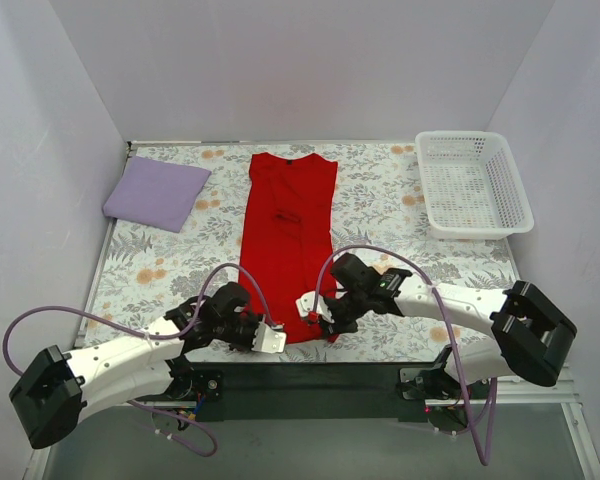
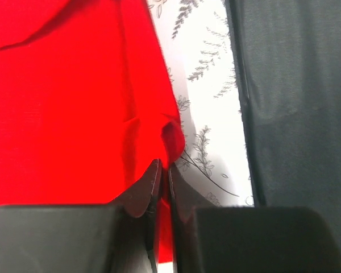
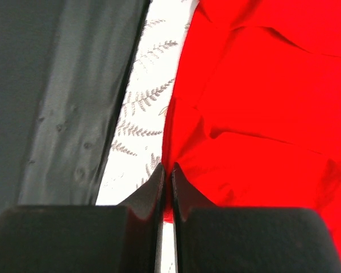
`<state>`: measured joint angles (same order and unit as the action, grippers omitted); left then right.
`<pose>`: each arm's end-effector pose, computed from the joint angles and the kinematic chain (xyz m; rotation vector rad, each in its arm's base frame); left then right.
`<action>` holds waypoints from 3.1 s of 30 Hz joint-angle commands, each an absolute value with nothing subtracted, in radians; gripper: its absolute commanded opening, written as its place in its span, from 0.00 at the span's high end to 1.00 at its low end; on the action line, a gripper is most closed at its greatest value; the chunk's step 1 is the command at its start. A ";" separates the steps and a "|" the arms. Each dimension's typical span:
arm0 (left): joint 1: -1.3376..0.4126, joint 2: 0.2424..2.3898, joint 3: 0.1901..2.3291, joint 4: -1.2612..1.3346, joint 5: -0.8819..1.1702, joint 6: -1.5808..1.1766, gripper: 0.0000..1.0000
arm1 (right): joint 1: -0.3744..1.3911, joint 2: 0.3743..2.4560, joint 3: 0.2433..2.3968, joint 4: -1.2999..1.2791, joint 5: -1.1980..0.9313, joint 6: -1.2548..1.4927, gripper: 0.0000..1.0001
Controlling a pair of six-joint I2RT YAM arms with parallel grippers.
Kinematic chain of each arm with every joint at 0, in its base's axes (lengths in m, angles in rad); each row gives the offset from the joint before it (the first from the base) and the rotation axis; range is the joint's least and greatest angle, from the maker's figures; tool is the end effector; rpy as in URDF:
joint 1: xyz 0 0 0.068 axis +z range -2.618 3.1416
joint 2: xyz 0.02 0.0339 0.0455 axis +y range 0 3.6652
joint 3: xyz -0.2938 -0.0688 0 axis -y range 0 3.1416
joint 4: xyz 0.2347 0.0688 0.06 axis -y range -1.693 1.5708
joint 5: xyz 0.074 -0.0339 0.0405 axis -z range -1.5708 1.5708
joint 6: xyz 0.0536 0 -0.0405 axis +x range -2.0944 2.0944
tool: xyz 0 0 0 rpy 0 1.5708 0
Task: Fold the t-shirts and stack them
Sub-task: Fold the tshirt
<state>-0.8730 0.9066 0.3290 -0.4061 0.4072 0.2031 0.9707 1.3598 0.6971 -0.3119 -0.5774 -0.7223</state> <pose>0.0715 -0.1183 0.1644 1.4802 2.1618 -0.7697 0.1154 0.2205 0.2053 -2.0240 1.4860 0.8321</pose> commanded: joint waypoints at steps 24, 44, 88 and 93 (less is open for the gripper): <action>-0.496 1.186 0.659 -0.215 0.604 0.376 1.00 | 0.657 1.594 1.161 -0.538 -0.653 -0.884 0.99; -0.291 1.687 0.972 0.135 0.664 0.354 1.00 | 0.496 1.980 1.627 -0.538 -0.535 -0.804 0.99; -0.288 1.383 0.807 0.063 0.755 0.434 0.24 | 0.406 1.837 1.450 -0.630 -0.897 -1.176 0.15; -0.366 1.233 0.562 -0.028 0.654 0.472 0.36 | 0.524 1.724 1.217 -0.487 -0.656 -1.223 0.15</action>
<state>-0.3332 1.2778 0.6788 0.0856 0.6693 0.3798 0.4446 1.7428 1.2968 -0.5446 -0.7002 -1.1030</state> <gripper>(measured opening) 0.642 0.854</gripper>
